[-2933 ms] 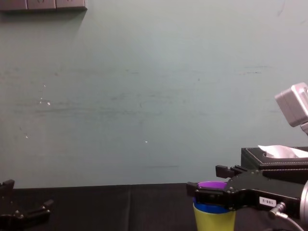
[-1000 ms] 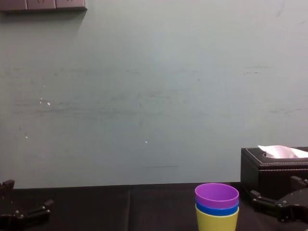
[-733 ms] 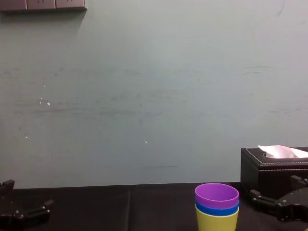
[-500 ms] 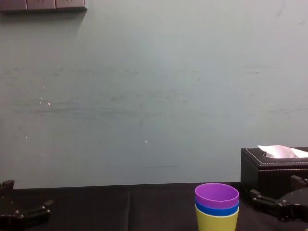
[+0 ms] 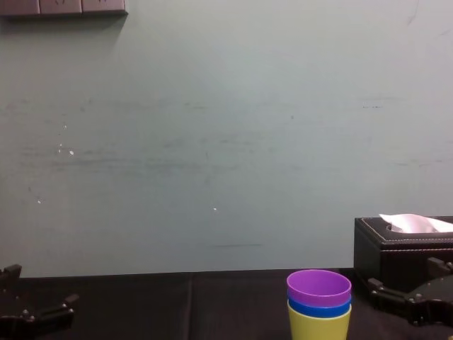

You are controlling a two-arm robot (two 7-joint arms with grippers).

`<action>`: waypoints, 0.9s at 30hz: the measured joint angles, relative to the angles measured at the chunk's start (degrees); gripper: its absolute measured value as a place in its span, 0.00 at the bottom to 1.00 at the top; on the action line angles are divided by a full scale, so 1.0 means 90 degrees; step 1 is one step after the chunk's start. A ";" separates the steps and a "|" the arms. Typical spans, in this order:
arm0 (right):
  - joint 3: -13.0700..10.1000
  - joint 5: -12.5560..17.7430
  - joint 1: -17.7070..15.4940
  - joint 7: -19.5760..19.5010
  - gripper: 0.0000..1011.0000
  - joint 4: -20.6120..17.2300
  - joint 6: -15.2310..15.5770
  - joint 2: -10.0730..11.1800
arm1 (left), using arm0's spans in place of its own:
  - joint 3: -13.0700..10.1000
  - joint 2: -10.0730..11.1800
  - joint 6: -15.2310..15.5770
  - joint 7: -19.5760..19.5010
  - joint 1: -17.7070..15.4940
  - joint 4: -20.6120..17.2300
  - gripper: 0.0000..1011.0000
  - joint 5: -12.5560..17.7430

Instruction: Stack the three plastic cups sequentially using one hand.

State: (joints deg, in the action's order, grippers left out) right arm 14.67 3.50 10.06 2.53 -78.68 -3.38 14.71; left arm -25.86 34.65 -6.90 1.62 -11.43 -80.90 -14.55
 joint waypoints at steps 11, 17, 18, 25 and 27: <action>0.0000 0.0000 0.0000 -0.0001 0.99 0.0000 0.0000 0.0000 | 0.0000 0.0000 0.0000 0.0000 0.0000 0.0000 1.00 0.0000; 0.0000 -0.0001 0.0000 -0.0001 0.99 0.0000 0.0001 0.0000 | 0.0000 0.0000 0.0000 0.0000 0.0000 0.0000 1.00 0.0000; 0.0000 -0.0001 0.0000 -0.0001 0.99 0.0000 0.0001 0.0000 | 0.0000 0.0000 0.0000 0.0000 0.0000 0.0000 1.00 0.0000; 0.0000 -0.0001 0.0000 -0.0001 0.99 0.0000 0.0001 0.0000 | 0.0000 0.0000 -0.0001 0.0000 0.0000 0.0000 1.00 0.0000; 0.0000 -0.0001 0.0000 -0.0001 0.99 0.0000 0.0001 0.0000 | 0.0000 0.0000 0.0000 0.0000 0.0000 0.0000 1.00 0.0000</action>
State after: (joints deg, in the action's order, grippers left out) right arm 14.67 3.49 10.06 2.52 -78.68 -3.37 14.71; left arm -25.86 34.65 -6.91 1.62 -11.43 -80.90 -14.55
